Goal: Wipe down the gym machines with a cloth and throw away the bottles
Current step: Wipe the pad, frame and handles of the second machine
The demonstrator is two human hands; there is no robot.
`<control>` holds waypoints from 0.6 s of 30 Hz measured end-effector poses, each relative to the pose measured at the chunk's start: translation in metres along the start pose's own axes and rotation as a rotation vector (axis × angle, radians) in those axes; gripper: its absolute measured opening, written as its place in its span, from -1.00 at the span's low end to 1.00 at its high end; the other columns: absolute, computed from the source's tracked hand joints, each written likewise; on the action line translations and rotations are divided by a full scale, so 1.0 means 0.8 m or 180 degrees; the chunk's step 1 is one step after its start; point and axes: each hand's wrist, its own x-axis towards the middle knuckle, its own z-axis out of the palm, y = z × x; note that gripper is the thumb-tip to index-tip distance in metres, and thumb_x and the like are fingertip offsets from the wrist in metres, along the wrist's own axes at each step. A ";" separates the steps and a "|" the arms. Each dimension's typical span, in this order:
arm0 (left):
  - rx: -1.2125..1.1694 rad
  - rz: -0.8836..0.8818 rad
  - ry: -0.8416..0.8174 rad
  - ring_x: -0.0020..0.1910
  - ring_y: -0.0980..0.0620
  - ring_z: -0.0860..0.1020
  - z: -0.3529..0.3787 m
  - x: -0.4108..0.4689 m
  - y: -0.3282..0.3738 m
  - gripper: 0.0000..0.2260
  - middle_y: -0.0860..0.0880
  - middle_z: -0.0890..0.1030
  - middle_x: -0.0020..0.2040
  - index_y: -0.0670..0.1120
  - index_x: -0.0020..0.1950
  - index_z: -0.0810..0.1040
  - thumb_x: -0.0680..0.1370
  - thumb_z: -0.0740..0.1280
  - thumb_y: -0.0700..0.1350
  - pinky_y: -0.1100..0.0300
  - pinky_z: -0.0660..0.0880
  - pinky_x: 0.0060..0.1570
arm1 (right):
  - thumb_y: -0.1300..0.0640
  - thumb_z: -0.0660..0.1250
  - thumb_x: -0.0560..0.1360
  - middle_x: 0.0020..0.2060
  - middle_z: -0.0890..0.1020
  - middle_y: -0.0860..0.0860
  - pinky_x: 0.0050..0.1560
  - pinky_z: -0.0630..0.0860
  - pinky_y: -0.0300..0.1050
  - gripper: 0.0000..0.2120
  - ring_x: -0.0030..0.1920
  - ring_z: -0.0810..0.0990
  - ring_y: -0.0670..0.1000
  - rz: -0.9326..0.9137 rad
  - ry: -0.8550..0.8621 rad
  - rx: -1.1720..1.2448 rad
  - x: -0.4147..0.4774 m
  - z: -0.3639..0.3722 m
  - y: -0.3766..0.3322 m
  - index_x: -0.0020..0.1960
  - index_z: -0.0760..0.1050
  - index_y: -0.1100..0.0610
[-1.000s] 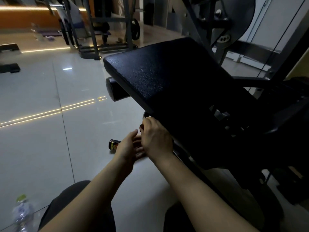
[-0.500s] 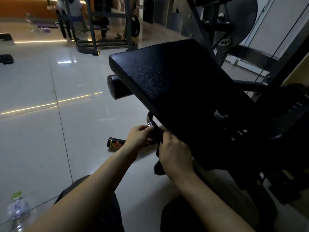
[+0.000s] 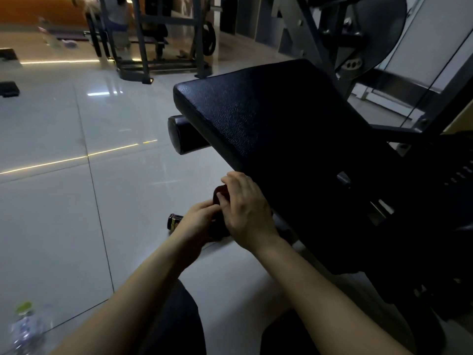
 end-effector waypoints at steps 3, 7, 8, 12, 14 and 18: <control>-0.0083 0.0340 0.0807 -0.26 -0.07 0.64 -0.003 0.023 0.013 -0.84 -0.10 0.66 -0.25 -0.12 -0.01 0.66 0.58 0.28 -0.25 0.13 0.53 -0.34 | 0.05 0.21 0.60 0.18 0.55 0.17 0.18 0.44 0.07 -0.70 0.15 0.51 0.18 0.0010 0.0279 0.0135 0.009 -0.040 0.015 0.18 0.51 0.25; 0.0058 0.0392 0.0744 -0.27 -0.05 0.63 0.054 0.061 0.015 -0.82 -0.08 0.65 -0.21 -0.12 0.01 0.58 0.61 0.19 -0.13 0.18 0.51 -0.36 | 0.01 0.20 0.60 0.09 0.54 0.13 0.10 0.48 0.17 -0.72 0.09 0.52 0.16 0.0826 0.0619 -0.0063 0.018 -0.064 0.070 0.09 0.52 0.21; 0.0099 0.0363 0.0811 -0.16 -0.06 0.66 0.073 0.066 0.012 -0.76 -0.08 0.67 -0.09 -0.10 0.13 0.55 0.64 0.15 -0.04 0.11 0.58 -0.23 | 0.00 0.21 0.59 0.08 0.54 0.12 0.08 0.48 0.18 -0.72 0.08 0.52 0.15 0.0959 0.0549 -0.0094 0.016 -0.062 0.077 0.08 0.52 0.20; 0.0395 0.0184 0.1395 0.08 -0.18 0.58 0.087 0.087 0.014 -0.67 -0.12 0.59 0.10 -0.14 0.31 0.47 0.69 0.08 0.00 -0.03 0.55 0.11 | -0.04 0.32 0.49 0.07 0.54 0.08 0.12 0.47 0.12 -0.72 0.10 0.50 0.13 0.1117 0.0422 -0.0156 0.013 -0.053 0.074 0.04 0.51 0.17; 0.0308 0.0013 0.1321 -0.20 -0.16 0.62 0.076 0.103 0.028 -0.69 -0.18 0.65 -0.05 -0.19 0.10 0.58 0.67 0.16 0.00 0.14 0.56 -0.29 | -0.04 0.35 0.46 0.07 0.53 0.07 0.15 0.47 0.10 -0.71 0.11 0.50 0.13 0.1111 0.0472 -0.0115 0.014 -0.054 0.072 0.04 0.51 0.16; -0.0515 -0.0482 0.0986 -0.58 0.01 0.51 0.060 0.115 0.046 -0.72 -0.16 0.56 -0.29 -0.23 -0.07 0.56 0.64 0.28 -0.03 0.35 0.31 -0.65 | -0.06 0.34 0.46 0.08 0.52 0.05 0.16 0.47 0.12 -0.69 0.13 0.48 0.11 0.1172 0.0434 -0.0085 0.014 -0.055 0.069 0.05 0.50 0.15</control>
